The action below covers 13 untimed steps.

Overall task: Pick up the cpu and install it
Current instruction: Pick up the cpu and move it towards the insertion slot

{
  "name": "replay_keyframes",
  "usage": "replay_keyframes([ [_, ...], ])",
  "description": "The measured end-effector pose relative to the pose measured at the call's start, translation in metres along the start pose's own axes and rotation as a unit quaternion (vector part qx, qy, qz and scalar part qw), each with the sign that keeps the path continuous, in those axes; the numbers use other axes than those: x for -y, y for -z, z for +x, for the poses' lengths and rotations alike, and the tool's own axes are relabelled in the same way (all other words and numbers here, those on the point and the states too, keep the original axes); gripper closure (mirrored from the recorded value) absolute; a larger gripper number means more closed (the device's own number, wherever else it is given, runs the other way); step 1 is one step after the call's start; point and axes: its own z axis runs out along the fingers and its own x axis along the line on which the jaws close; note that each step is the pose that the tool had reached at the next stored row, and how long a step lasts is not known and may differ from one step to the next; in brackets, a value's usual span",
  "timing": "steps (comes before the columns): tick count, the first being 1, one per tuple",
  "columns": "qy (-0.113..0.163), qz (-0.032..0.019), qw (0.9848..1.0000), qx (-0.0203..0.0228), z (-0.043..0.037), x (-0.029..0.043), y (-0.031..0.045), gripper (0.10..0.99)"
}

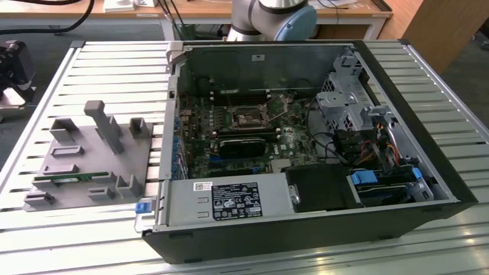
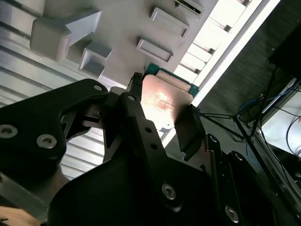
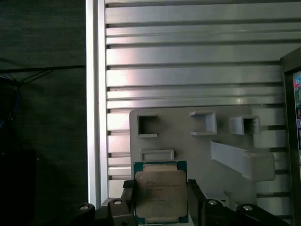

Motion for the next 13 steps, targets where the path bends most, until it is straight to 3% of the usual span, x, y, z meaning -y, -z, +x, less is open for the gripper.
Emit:
replay_keyframes([
  [13, 0.000, 0.0000, 1.0000, 0.0001, 0.0000, -0.0039, 0.0160, 0.553],
])
